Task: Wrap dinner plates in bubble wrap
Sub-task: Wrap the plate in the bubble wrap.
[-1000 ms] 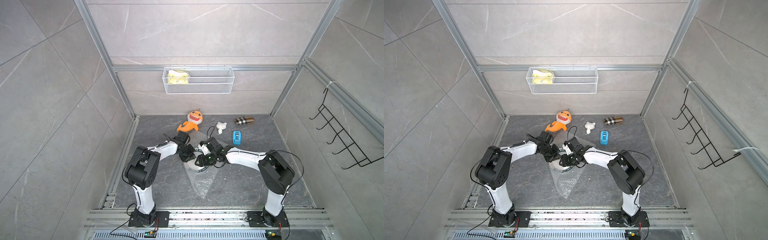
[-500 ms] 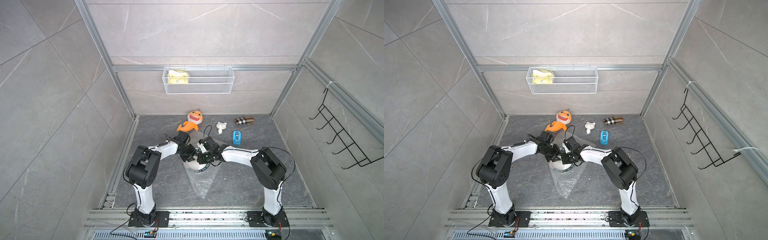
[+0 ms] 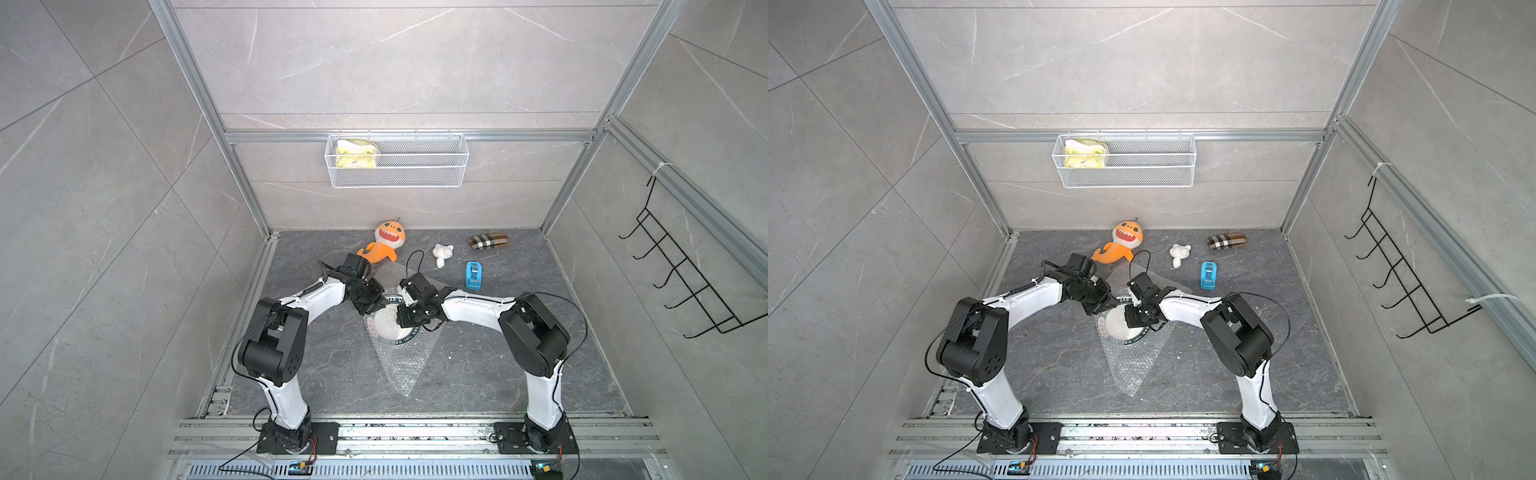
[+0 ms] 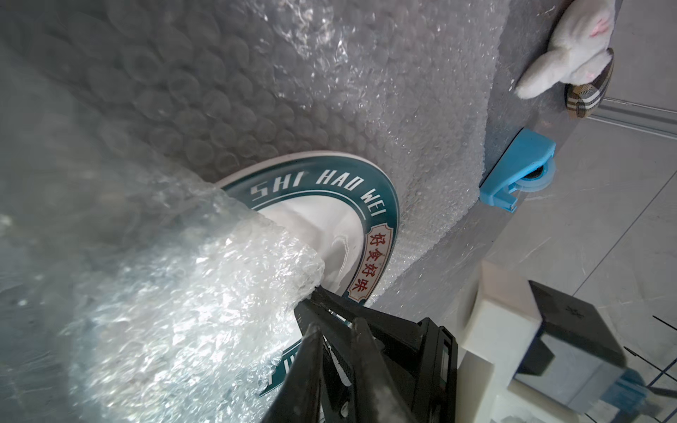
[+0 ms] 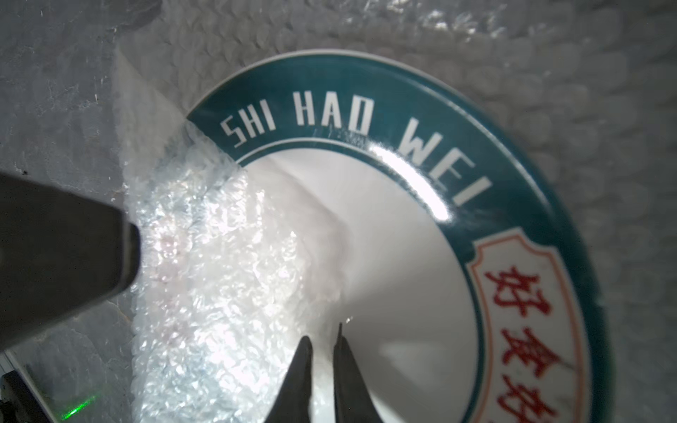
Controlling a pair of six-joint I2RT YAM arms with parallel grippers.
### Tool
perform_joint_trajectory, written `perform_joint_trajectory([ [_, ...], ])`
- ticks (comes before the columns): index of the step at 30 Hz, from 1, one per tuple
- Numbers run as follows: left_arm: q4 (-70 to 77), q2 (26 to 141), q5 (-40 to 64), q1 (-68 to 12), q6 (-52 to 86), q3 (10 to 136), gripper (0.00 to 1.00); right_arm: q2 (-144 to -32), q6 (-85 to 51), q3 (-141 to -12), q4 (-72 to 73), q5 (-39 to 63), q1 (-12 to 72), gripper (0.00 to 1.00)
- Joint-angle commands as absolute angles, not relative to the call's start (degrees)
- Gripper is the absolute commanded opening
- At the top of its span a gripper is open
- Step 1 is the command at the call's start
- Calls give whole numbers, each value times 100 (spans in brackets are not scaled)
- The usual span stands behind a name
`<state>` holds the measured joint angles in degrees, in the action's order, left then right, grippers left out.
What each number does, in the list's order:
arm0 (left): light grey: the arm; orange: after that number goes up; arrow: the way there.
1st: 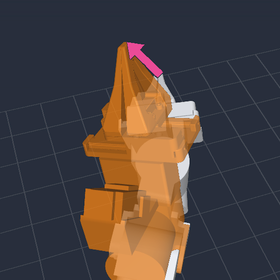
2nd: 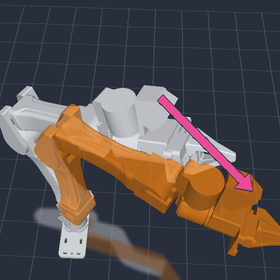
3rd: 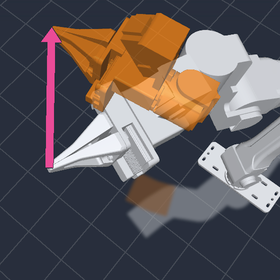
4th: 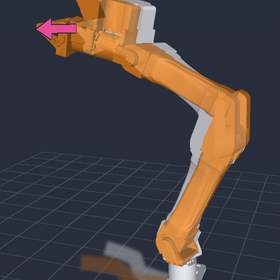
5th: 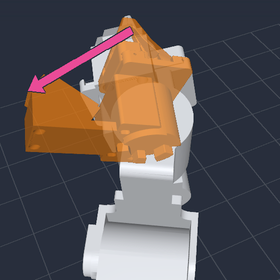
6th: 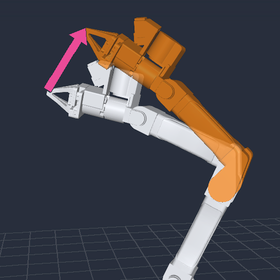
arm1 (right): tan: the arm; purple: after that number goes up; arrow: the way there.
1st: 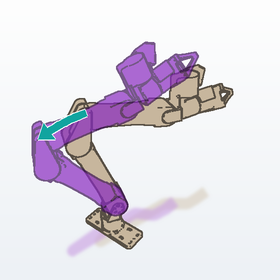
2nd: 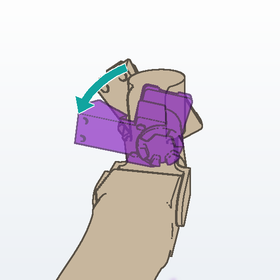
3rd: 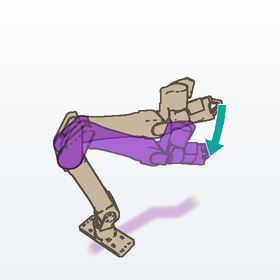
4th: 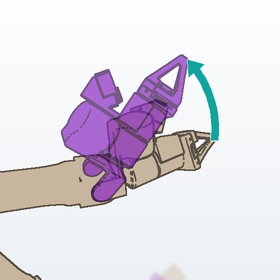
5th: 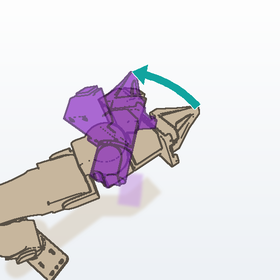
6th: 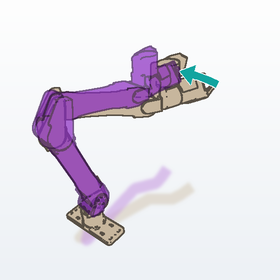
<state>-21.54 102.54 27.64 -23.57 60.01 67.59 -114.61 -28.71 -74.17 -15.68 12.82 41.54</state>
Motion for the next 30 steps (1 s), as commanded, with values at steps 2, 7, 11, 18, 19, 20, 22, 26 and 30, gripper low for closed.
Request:
perform_joint_trajectory([
  [2,-2033,10446,2958,-2458,5959,6663,17,-11452,-2913,-7564,-1805,1182,4114,17],
  [7,-1988,10706,2941,-2517,5906,6645,15,-11452,-2922,-7567,-1760,1213,4103,11],
  [11,-1995,10749,2890,-2522,5865,6618,15,-11498,-2957,-7583,-1689,1266,4069,3],
  [18,-1896,10912,2775,-2532,5899,6507,14,-11230,-2925,-7546,-1789,1159,4027,13],
  [19,-1831,10939,2785,-2539,5937,6480,15,-11161,-2880,-7534,-1829,1144,4030,16],
  [20,-1788,10968,2781,-2542,5963,6462,14,-11080,-2821,-7513,-1868,1144,4027,19],
  [22,-1746,11002,2739,-2549,5990,6438,14,-10851,-2713,-7397,-1937,1130,4026,23],
  [26,-1684,11046,2654,-2549,6045,6423,14,-10147,-2423,-6819,-2059,1162,4052,29],
  [30,-1670,11083,2605,-2548,6046,6408,14,-9544,-2143,-6294,-2524,1195,4183,30],
])
